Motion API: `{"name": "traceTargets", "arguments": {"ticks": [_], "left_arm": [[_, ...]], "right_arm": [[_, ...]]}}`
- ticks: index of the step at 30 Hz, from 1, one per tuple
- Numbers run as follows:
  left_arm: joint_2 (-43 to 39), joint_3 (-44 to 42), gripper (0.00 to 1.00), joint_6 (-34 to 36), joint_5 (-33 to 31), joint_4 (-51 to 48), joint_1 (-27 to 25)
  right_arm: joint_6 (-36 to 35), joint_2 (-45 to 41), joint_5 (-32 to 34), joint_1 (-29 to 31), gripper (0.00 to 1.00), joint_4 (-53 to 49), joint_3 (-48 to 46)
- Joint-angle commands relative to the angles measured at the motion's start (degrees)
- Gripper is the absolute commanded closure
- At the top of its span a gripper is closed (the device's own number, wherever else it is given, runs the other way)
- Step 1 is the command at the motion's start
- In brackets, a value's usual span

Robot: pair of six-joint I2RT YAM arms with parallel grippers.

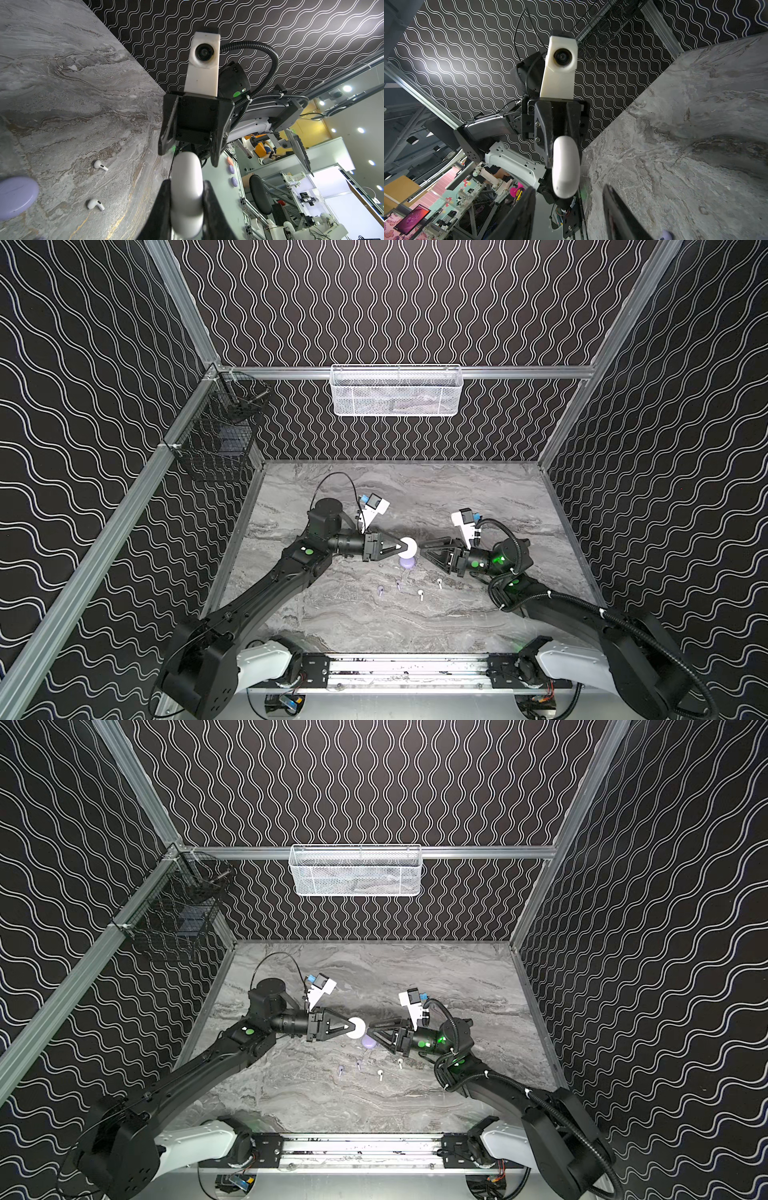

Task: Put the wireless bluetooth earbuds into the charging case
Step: 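Hold the white case with both grippers and raise it upright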

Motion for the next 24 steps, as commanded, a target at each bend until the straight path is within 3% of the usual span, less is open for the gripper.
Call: {"name": "traceTargets", "arguments": {"ticks": [1, 13, 24], "left_arm": [[-0.1, 0.1, 0.92, 0.4, 0.5, 1.3, -0.2], [-0.2, 0.0, 0.92, -0.1, 0.8, 1.9, -0.3], [-0.3, 0.2, 0.92, 0.5, 0.6, 0.9, -0.3]], "right_arm": [[2.8, 1.3, -1.0, 0.0, 0.47, 8.0, 0.7], [10.2, 8.0, -5.2, 1.0, 0.53, 20.8, 2.0], [3.7, 6.7, -4.3, 4.5, 0.59, 10.7, 3.6]]}}
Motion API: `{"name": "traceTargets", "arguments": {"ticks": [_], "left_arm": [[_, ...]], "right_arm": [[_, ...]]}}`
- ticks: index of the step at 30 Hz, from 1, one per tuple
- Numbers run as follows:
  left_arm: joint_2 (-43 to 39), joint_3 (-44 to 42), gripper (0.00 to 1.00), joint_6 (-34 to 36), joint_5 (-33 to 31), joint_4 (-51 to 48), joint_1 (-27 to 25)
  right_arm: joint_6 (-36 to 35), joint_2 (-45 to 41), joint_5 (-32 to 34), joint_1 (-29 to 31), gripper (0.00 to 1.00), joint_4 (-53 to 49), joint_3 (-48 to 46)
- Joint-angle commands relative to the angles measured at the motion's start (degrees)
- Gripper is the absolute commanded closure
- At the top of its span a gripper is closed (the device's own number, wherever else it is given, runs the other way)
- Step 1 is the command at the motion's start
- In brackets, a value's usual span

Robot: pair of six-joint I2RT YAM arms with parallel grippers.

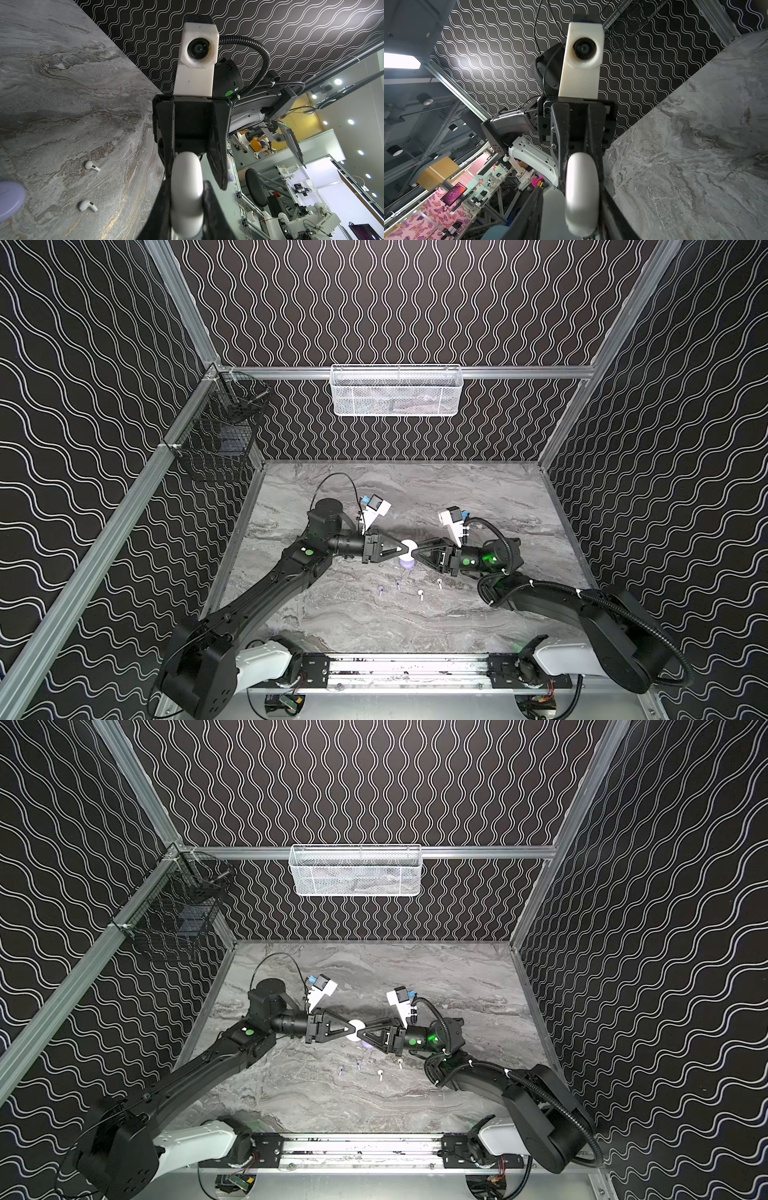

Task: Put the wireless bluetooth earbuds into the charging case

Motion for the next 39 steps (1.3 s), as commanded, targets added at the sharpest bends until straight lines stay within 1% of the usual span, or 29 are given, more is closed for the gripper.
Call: {"name": "traceTargets", "arguments": {"ticks": [1, 11, 16, 20, 21, 22, 25, 28, 31, 34, 36, 39], "left_arm": [[-0.1, 0.2, 0.92, 0.5, -1.0, 0.7, 0.0], [-0.1, 0.0, 0.92, 0.3, -1.0, 0.9, 0.0], [-0.1, 0.0, 0.92, 0.4, -1.0, 0.9, -0.1], [0.0, -0.1, 0.92, -0.1, -0.5, 1.7, -0.1], [0.0, -0.2, 0.91, -0.2, -0.4, 1.9, -0.1], [0.0, -0.2, 0.87, -0.3, -0.2, 2.0, -0.1], [-0.2, -0.4, 0.68, -0.4, -0.3, 2.3, -0.1], [-0.4, -0.4, 0.59, -0.3, -0.3, 2.3, -0.1], [-0.5, -0.5, 0.56, -0.6, 0.0, 2.9, -0.1], [-0.7, -0.8, 0.56, -1.0, 0.6, 3.9, -0.1], [-1.0, -1.1, 0.56, -1.4, 1.0, 4.9, -0.2], [-1.1, -1.2, 0.58, -1.4, 1.3, 5.2, -0.5]], "right_arm": [[-2.2, -0.7, -0.6, 0.3, 0.59, -0.3, 0.8], [-2.1, -1.0, -0.3, 0.4, 0.70, -0.5, 0.6], [-1.9, -1.0, -0.2, 0.4, 0.83, -0.3, 0.6], [-2.2, -1.3, -0.1, 0.4, 0.90, -1.0, 0.8], [-2.4, -1.4, -0.1, 0.4, 0.92, -1.6, 0.9], [-2.7, -1.6, 0.0, 0.3, 0.92, -2.3, 0.9], [-4.2, -2.6, 0.0, 0.3, 0.92, -5.3, 1.1], [-6.7, -4.2, 0.6, 0.1, 0.93, -10.2, 1.4], [-9.8, -6.4, 1.1, 0.0, 0.95, -16.2, 2.0], [-12.4, -8.5, 1.7, -0.5, 0.95, -21.5, 2.4], [-13.4, -9.2, 1.9, -0.8, 0.96, -24.1, 2.7], [-13.1, -8.9, 1.8, -1.2, 0.97, -24.3, 2.7]]}}
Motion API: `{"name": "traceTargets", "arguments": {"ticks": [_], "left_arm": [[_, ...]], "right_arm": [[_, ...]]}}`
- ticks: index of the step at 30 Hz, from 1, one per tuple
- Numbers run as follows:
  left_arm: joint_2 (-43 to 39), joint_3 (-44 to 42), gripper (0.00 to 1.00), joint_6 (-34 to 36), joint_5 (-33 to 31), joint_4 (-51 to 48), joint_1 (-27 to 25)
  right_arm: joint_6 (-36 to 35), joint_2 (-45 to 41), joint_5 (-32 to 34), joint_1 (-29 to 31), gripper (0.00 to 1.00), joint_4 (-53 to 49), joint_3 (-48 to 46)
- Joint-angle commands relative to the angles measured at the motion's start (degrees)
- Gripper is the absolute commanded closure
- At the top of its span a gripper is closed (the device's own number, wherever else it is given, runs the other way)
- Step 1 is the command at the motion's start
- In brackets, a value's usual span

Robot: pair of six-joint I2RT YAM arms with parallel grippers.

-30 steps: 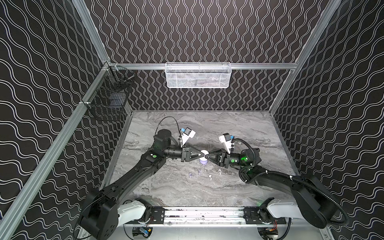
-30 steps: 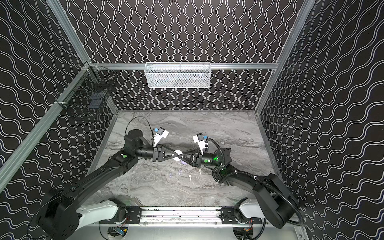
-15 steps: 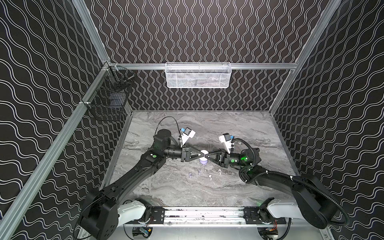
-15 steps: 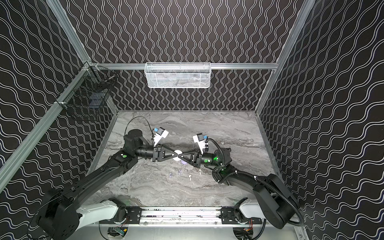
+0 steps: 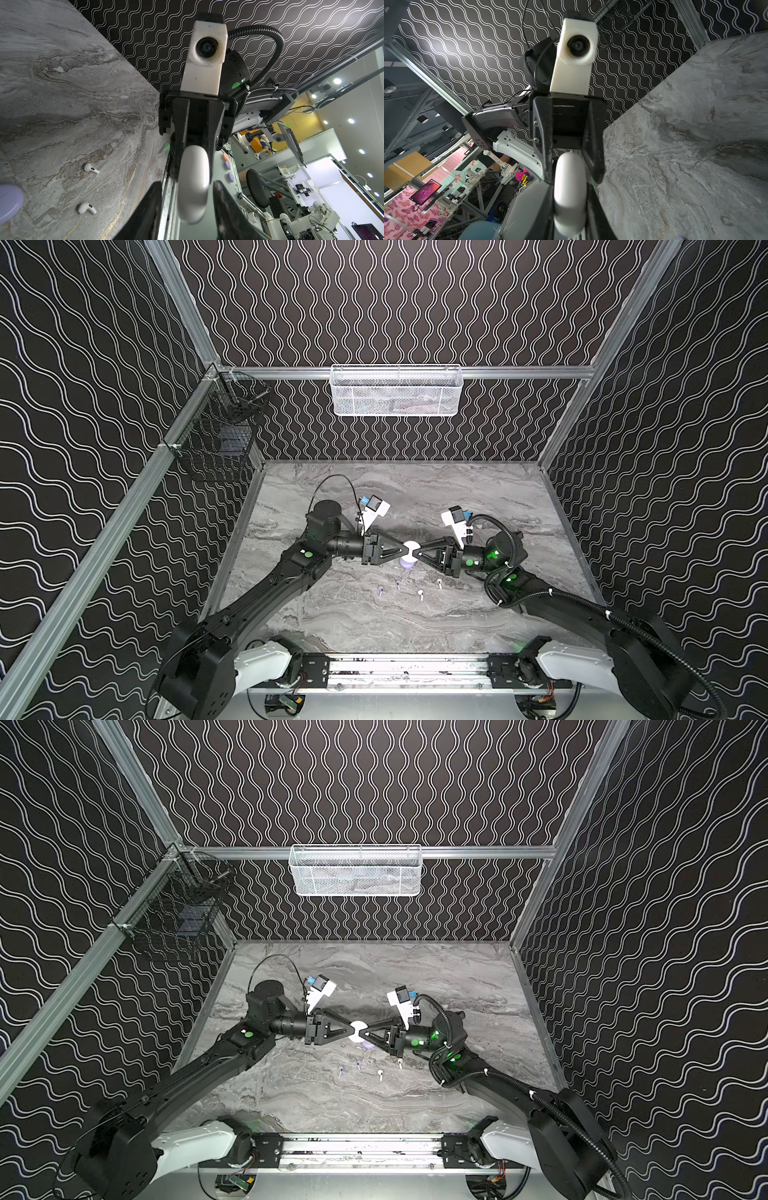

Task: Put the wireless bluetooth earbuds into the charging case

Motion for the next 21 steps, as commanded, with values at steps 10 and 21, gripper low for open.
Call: {"name": "traceTargets", "arguments": {"ticks": [10, 21], "left_arm": [[0.0, 1.0, 0.60, 2.9, 0.6, -1.4, -1.7], [-0.5, 2.3, 0.64, 7.0, 0.1, -7.2, -3.3]], "right_arm": [[0.5, 2.1, -0.6, -0.2, 0.98, -0.3, 1.8], [-11.0, 0.0, -2.8, -1.0, 0.98, -21.7, 8.2]]}}
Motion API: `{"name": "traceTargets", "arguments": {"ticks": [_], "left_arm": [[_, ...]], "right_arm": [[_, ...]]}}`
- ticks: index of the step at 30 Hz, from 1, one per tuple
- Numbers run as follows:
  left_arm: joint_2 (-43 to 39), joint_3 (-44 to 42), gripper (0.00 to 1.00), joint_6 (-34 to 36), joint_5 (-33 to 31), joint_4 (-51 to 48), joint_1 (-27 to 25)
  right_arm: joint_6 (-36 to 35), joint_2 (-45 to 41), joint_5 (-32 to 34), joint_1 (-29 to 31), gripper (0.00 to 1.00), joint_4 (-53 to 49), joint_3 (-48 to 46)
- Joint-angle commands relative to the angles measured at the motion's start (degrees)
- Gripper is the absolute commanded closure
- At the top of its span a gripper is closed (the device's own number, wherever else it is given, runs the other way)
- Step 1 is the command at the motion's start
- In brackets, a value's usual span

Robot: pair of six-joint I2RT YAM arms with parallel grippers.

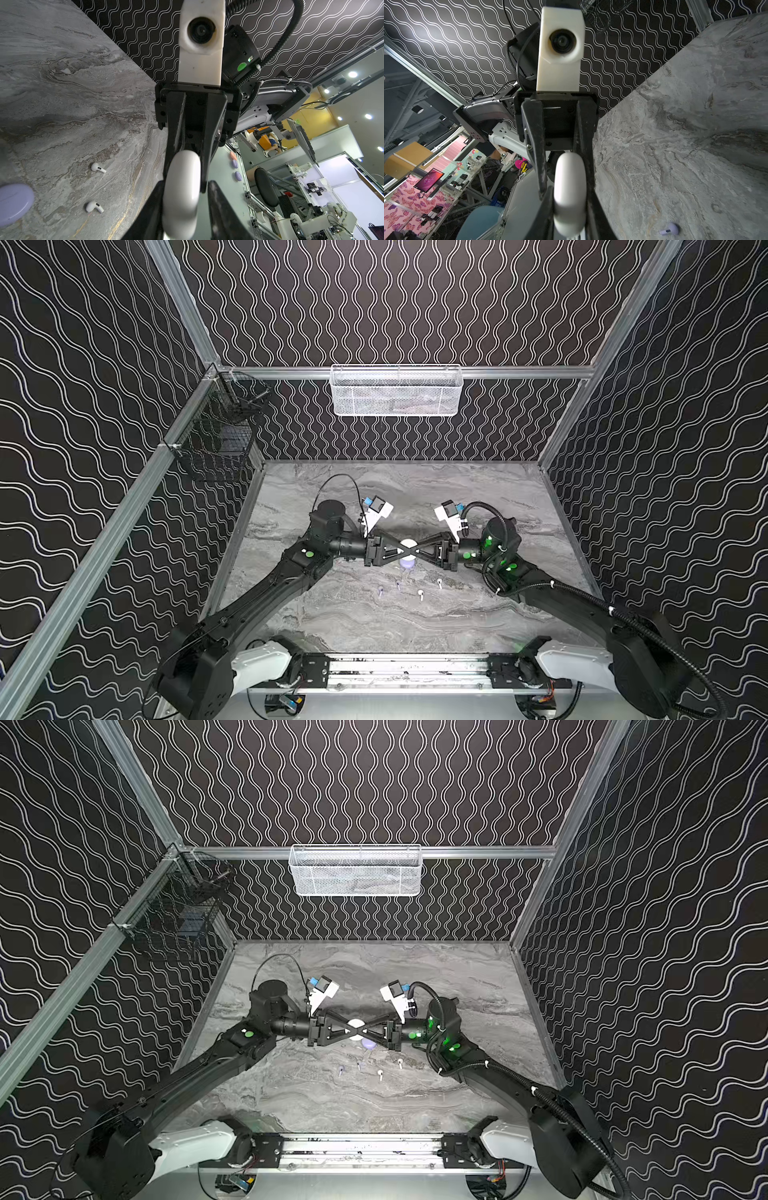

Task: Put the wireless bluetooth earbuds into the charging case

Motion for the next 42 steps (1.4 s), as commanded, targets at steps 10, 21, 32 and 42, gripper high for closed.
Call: {"name": "traceTargets", "arguments": {"ticks": [10, 21, 32, 42], "left_arm": [[0.0, 0.2, 0.65, 0.8, 4.3, 1.4, -1.3], [-0.4, 0.0, 0.68, 0.3, 4.8, 2.4, -1.4], [-0.1, 0.2, 0.67, 0.9, 4.7, 1.4, -1.6], [-0.2, 0.3, 0.66, 1.0, 4.9, 1.3, -1.9]], "right_arm": [[-8.0, -3.2, -0.2, -1.3, 0.98, -13.0, 1.7], [-9.7, -4.6, -1.4, -2.5, 0.98, -16.0, 1.7], [-7.8, -3.8, -3.3, -3.2, 0.99, -13.3, 1.6], [-5.0, -1.5, -6.1, -3.2, 0.99, -8.9, 2.4]]}}
